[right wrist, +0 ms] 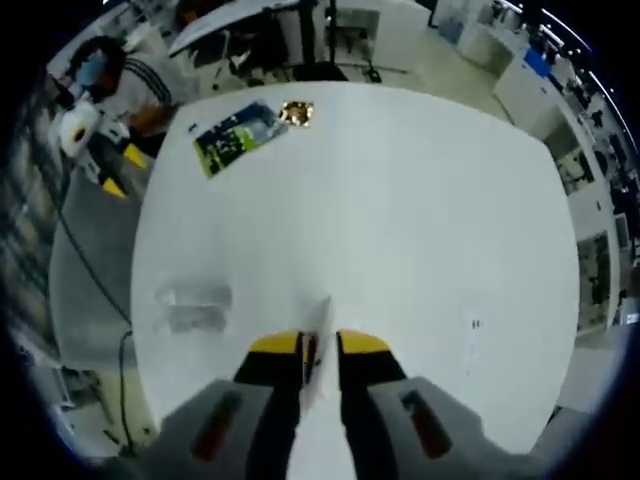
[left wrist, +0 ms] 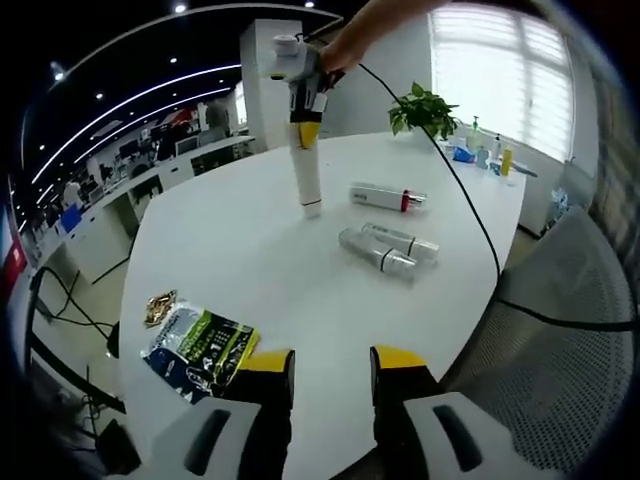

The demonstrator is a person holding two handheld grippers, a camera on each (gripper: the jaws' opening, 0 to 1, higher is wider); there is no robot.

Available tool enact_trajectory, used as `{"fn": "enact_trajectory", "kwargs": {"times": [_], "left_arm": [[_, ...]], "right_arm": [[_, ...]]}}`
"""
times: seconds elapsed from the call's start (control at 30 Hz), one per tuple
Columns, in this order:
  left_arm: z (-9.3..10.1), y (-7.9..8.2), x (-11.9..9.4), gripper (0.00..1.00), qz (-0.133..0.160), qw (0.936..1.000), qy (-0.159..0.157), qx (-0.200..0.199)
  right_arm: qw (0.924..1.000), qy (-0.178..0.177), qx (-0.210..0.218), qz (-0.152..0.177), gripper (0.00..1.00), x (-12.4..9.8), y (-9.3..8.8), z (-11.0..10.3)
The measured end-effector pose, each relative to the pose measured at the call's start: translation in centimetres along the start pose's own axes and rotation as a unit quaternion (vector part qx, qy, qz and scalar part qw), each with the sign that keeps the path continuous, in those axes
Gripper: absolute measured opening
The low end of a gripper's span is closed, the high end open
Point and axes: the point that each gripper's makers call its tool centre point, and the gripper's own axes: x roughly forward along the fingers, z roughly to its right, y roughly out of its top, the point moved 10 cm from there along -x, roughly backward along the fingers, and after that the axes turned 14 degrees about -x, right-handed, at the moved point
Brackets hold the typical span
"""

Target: Arrange the skincare products in the storage area until every visible bottle or jar stands upright without overlapping.

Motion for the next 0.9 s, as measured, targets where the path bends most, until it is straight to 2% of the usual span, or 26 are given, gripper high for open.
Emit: {"fn": "enact_trajectory", "kwargs": {"times": [0.07, 0.13, 0.27, 0.3, 0.4, 0.5, 0.6, 0.67, 0.77, 0.83, 0.9], "left_arm": [[0.0, 0.0, 0.0, 0.30, -0.001, 1.0000, 0.001, 0.002], [0.0, 0.0, 0.0, 0.31, -0.001, 1.0000, 0.002, 0.004], [0.0, 0.0, 0.0, 0.32, -0.001, 1.0000, 0.005, 0.006], [0.1, 0.0, 0.0, 0.32, -0.001, 1.0000, 0.005, 0.007], [0.1, 0.0, 0.0, 0.32, -0.003, 0.9999, 0.007, 0.011], [0.0, -0.1, 0.0, 0.32, -0.005, 0.9999, 0.010, 0.008], [0.1, -0.1, 0.0, 0.32, -0.006, 0.9999, 0.008, 0.012], [0.2, -0.2, 0.1, 0.32, -0.010, 0.9998, 0.005, 0.017], [0.2, -0.2, 0.1, 0.32, -0.013, 0.9997, 0.006, 0.019], [0.2, -0.2, 0.0, 0.33, -0.012, 0.9996, 0.008, 0.023], [0.3, -0.2, 0.1, 0.33, -0.013, 0.9996, 0.005, 0.026]], "right_arm": [[0.9999, -0.011, -0.008, -0.001, 0.22, -0.2, -0.1, 0.0], [0.9998, -0.020, -0.003, 0.000, 0.24, -0.5, -0.2, 0.0], [0.9962, -0.059, 0.064, 0.013, 0.29, -1.2, -1.8, -0.1], [0.9932, -0.066, 0.094, 0.017, 0.32, -1.4, -2.5, -0.5], [0.9858, -0.089, 0.138, 0.036, 0.34, -1.9, -4.7, -1.6], [0.9737, -0.093, 0.204, 0.039, 0.38, -1.7, -7.2, -3.3], [0.9543, -0.096, 0.281, 0.029, 0.45, -1.0, -10.4, -6.2], [0.9413, -0.110, 0.317, 0.036, 0.50, -0.5, -11.6, -8.2], [0.9265, -0.118, 0.355, 0.037, 0.56, 0.5, -13.0, -11.5], [0.9154, -0.117, 0.385, 0.022, 0.62, 1.6, -14.1, -14.3], [0.9073, -0.108, 0.406, 0.015, 0.66, 2.3, -14.7, -16.1]]}}
